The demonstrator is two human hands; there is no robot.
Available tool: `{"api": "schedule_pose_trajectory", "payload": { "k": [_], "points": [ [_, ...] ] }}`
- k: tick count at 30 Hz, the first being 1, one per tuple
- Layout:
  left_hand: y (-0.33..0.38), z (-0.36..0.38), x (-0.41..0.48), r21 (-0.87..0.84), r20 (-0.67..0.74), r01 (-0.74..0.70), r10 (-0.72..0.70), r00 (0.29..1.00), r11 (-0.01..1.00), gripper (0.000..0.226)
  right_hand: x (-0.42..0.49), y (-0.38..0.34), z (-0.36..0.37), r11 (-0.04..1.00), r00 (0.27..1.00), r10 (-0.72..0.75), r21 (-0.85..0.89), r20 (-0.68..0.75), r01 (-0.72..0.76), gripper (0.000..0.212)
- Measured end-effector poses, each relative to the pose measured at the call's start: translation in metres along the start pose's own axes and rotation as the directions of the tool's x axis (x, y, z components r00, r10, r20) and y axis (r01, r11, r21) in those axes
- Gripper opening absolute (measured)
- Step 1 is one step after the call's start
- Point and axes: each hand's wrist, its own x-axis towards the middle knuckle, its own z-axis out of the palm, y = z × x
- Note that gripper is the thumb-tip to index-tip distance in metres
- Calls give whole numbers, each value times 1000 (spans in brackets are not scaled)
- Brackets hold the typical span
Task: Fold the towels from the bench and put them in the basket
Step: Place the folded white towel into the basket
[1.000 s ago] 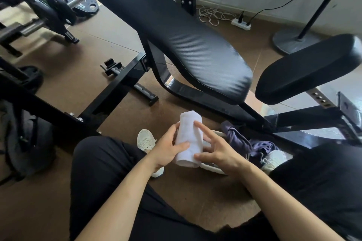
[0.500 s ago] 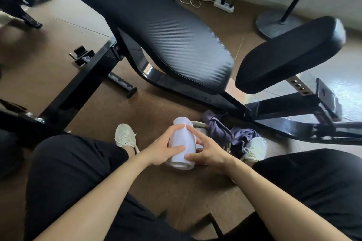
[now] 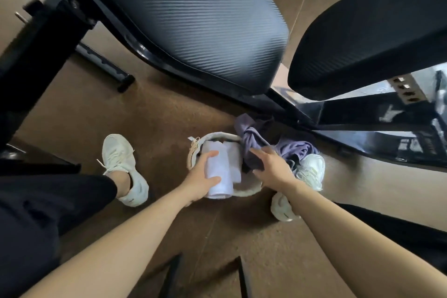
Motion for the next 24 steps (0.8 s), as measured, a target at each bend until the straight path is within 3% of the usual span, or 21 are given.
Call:
{"api": "schedule_pose_trajectory", "payload": {
  "k": [3,5,8,12,15,17,20,24],
  "points": [
    [-11,17,23,-11,-44,19,-19,999,1000,66,35,12,3,965,997,-77,-250,7,77,72],
    [-15,25,37,-15,-71,41,-42,997,999,66,56,18,6,885,985,-170,-440,5,155,79],
    [-18,37,55,4,-74,41,-41,996,999,68,83,34,18,784,956,-290,-564,36,259,83],
    [-17,55,71,67,-74,46,-41,996,997,71,106,51,17,816,963,-249,-513,105,267,79],
    [-14,67,78,71,-74,57,-52,996,996,72,115,59,-2,895,963,-255,-354,90,270,51],
    [-14,77,85,124,-96,63,-51,994,990,74,114,69,-17,927,975,-222,-305,20,217,38],
    [-13,92,94,240,-125,78,-49,991,968,76,105,92,-39,950,987,-110,-304,-115,71,35],
    [-7,110,111,179,-17,-26,29,999,984,69,88,123,-50,934,968,32,-336,-250,-118,27]
  ]
}}
